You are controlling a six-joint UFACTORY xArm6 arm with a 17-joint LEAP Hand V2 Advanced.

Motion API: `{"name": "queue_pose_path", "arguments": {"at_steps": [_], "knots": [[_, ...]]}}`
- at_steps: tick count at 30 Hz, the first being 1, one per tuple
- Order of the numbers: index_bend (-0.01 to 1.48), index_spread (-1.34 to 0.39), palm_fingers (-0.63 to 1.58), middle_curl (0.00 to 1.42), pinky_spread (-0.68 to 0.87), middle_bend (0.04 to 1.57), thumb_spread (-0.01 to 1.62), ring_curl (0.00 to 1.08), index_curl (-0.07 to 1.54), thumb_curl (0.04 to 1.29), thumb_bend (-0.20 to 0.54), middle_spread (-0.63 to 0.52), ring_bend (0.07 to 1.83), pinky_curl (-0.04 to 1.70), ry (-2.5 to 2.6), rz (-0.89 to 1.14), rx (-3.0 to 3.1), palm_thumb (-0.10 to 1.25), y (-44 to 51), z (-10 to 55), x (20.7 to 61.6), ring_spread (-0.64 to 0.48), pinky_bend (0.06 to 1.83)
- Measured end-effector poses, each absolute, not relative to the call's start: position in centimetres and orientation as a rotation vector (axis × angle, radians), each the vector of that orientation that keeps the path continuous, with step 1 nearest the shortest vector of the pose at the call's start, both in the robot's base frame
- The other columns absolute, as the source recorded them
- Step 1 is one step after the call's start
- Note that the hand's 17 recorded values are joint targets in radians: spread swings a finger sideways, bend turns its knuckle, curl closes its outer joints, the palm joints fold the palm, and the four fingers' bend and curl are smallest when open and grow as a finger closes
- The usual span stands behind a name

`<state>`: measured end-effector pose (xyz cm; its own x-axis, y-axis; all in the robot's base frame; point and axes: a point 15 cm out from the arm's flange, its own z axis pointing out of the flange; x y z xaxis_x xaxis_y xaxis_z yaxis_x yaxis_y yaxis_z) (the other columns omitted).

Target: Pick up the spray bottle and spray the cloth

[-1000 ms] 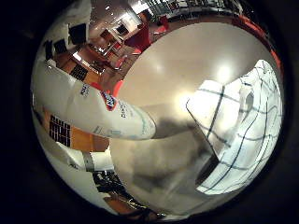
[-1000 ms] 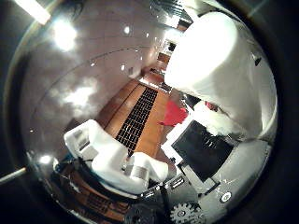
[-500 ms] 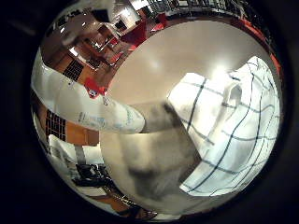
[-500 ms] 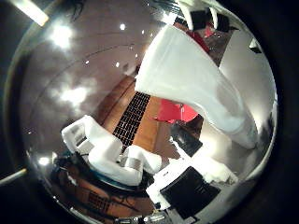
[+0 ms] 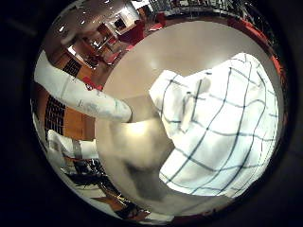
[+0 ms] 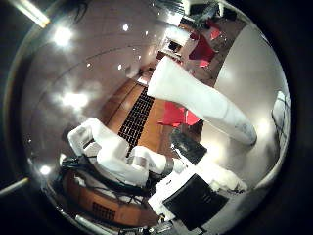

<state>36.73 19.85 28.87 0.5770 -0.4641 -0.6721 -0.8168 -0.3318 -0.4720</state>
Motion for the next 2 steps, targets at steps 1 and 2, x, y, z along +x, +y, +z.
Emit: {"name": "queue_pose_path", "arguments": {"at_steps": [1, 2], "knots": [[0.16, -0.32, 0.13, 0.4, 0.45, 0.26, 1.08, 0.33, 0.33, 0.41, -0.028, 0.07, 0.63, 0.48, 1.022, 0.539, -1.984, 0.64, 19.58, 29.03, 36.62, 0.09, 0.52], [0.16, -0.31, 0.12, 0.4, 0.45, 0.26, 1.08, 0.33, 0.33, 0.4, -0.03, 0.07, 0.62, 0.47, 1.023, 0.537, -1.987, 0.63, 19.26, 29.1, 36.55, 0.1, 0.52]]}}
